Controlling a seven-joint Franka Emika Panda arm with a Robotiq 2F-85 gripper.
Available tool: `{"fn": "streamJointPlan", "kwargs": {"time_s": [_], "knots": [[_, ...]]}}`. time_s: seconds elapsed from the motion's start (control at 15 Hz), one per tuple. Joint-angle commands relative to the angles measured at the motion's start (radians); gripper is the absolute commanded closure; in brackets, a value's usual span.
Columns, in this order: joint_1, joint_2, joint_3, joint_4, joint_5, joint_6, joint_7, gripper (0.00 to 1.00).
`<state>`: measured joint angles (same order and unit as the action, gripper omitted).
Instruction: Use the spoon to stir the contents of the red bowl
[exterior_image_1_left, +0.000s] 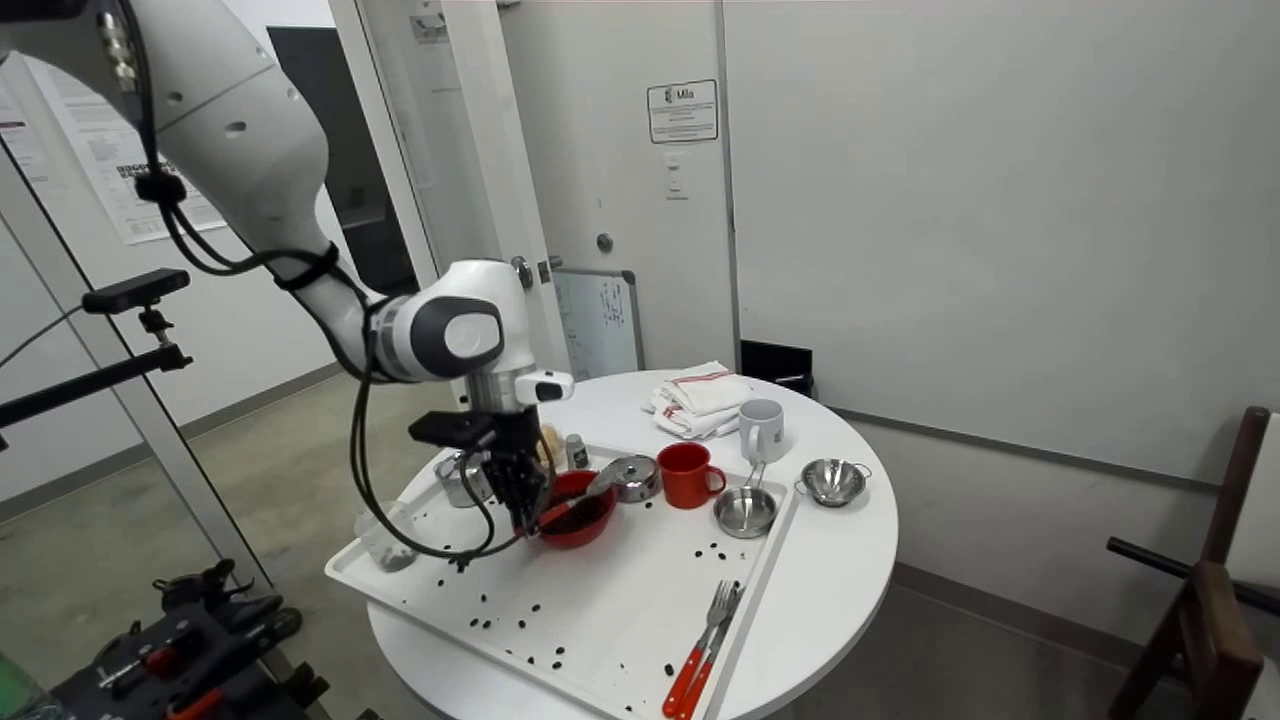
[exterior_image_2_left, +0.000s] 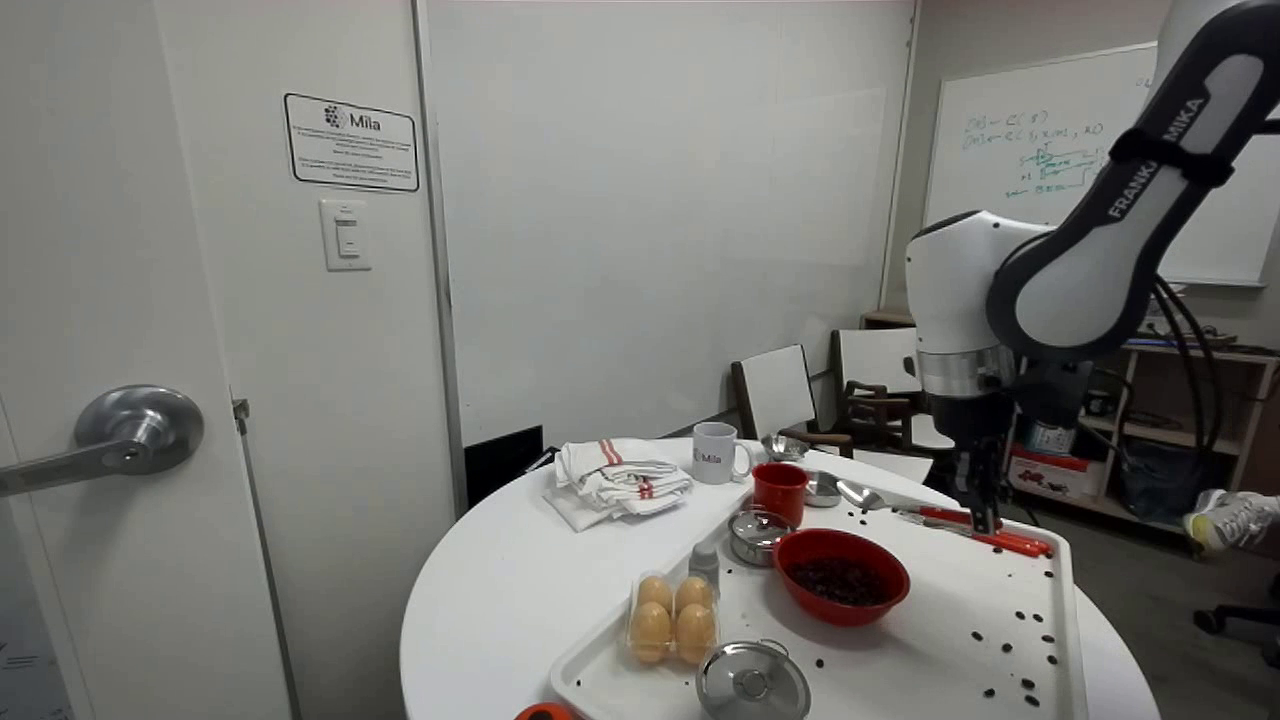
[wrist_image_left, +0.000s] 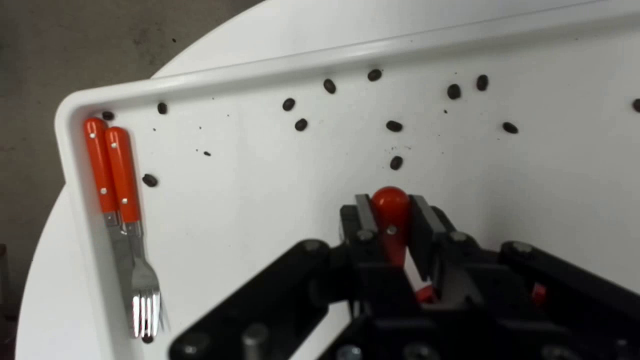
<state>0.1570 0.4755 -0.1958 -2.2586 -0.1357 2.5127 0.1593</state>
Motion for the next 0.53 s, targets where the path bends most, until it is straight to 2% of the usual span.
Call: {"fn": "streamJointPlan", "kwargs": {"time_s": [0.0, 0.13, 0.27, 0.47], "knots": [[0.065, -0.031, 0.009, 0.084, -0.099, -0.157, 0.154, 0.91], [0.082, -0.034, 0.036, 0.137, -0.129, -0.253, 0.187, 0.91], [0.064, -0.026, 0.085, 0.195, -0.109, -0.342, 0.147, 0.91], [-0.007, 0.008, 0.173, 0.253, 0.033, -0.299, 0.055, 0.90]]}}
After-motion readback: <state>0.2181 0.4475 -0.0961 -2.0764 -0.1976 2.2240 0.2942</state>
